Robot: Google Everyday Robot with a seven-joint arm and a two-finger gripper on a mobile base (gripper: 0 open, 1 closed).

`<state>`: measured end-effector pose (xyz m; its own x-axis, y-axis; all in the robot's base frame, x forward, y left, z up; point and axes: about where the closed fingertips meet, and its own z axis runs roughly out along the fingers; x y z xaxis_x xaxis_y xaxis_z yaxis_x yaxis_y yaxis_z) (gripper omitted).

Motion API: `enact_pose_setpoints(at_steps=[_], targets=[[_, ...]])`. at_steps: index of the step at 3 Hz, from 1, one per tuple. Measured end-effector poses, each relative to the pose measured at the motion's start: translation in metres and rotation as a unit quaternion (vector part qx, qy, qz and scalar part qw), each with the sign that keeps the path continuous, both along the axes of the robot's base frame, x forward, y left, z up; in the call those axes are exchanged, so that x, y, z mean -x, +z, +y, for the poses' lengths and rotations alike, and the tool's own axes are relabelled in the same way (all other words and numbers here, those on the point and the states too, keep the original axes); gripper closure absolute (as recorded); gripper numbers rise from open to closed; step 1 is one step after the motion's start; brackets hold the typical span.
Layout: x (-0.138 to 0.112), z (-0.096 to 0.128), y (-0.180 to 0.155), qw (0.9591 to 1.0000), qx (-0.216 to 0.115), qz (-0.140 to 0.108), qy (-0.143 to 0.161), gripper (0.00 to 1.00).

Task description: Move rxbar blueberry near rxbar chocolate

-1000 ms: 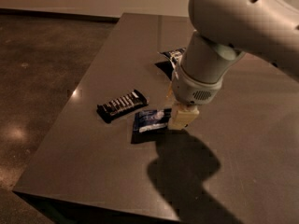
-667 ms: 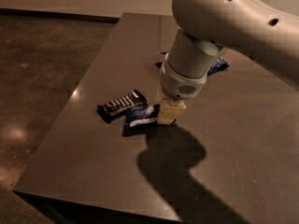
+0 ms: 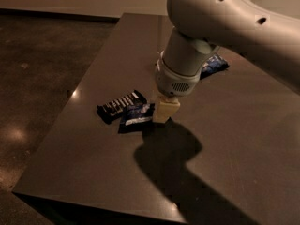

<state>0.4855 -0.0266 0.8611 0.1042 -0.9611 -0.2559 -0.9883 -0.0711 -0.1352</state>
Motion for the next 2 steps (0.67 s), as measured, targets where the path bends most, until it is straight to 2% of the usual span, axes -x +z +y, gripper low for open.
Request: enact_pose_setpoints(at_steps=[1, 2], targets=[[0.0002, 0.0013, 0.0004, 1.0000, 0.000, -0.001, 0.000, 0.00], [0.0002, 0.0013, 0.0004, 1.0000, 0.000, -0.001, 0.000, 0.00]])
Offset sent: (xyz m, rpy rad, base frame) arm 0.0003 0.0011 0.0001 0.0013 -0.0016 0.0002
